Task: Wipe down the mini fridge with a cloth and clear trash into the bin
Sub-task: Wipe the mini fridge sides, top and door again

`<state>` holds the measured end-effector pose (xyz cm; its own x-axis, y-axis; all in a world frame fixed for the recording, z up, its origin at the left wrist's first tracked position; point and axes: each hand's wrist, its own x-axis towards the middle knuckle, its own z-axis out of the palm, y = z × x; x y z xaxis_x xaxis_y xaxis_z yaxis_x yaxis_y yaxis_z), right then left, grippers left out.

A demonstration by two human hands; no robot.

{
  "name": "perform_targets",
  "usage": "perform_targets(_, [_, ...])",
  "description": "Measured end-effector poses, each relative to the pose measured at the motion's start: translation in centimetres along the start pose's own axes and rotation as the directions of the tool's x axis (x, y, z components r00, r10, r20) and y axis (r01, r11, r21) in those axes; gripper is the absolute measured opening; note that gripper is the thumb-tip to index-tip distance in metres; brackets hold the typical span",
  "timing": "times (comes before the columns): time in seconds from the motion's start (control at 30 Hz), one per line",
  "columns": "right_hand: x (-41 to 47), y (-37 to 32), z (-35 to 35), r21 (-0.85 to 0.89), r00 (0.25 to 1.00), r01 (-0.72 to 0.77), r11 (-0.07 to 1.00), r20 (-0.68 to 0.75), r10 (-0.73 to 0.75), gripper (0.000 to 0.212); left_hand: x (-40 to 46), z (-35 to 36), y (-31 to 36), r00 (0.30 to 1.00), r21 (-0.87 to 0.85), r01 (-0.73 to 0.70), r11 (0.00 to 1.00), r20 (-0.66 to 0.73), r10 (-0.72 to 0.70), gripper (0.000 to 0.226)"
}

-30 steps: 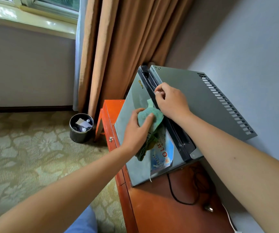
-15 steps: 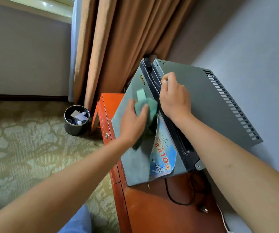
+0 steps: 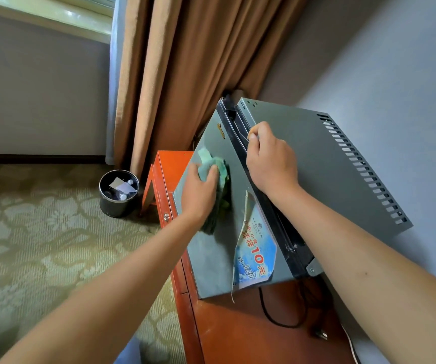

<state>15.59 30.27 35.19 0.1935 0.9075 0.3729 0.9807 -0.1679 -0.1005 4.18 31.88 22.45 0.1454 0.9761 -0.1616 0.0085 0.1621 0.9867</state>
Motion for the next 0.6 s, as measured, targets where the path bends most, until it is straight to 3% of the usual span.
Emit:
perform_targets(0.07, [0.0,-0.1,0.0,-0.013,1.000,0.006,1.000,0.007,-0.006,0.015,-2.2,0.3,-0.2,0.993,-0.030,-0.102,0.994,0.057,0.103,0.023])
perform_targets(0.17, [-0.1,-0.2,-0.1,-0.018,1.000,0.009,1.000,-0.003,-0.009,0.015,-1.2,0.7,2.0,0.968,-0.044,-0.246,0.968,0.029,0.248,0.022])
perform_targets(0.3, [0.0,-0.3,-0.2,-0.034,1.000,-0.005,0.999,0.014,0.006,0.015,4.0,0.2,2.2,0.993,-0.028,-0.085,0.996,-0.089,0.083,0.024])
perform_targets(0.43, [0.2,-0.2,-0.1,-0.072,0.999,0.008,0.997,0.041,-0.005,0.012,3.7,-0.7,-2.0,0.991,0.064,0.130,0.989,-0.023,-0.129,0.027])
perform_targets(0.53, [0.2,-0.1,-0.1,-0.067,0.998,0.023,0.997,0.053,-0.020,0.012,2.2,-0.6,-2.5,0.997,-0.001,0.069,0.998,0.029,-0.069,0.023])
perform_targets(0.6, [0.3,0.0,-0.1,-0.070,0.998,0.031,0.997,0.052,-0.027,0.012,3.6,-0.2,-0.2,1.000,-0.073,-0.013,0.997,-0.013,0.012,0.022])
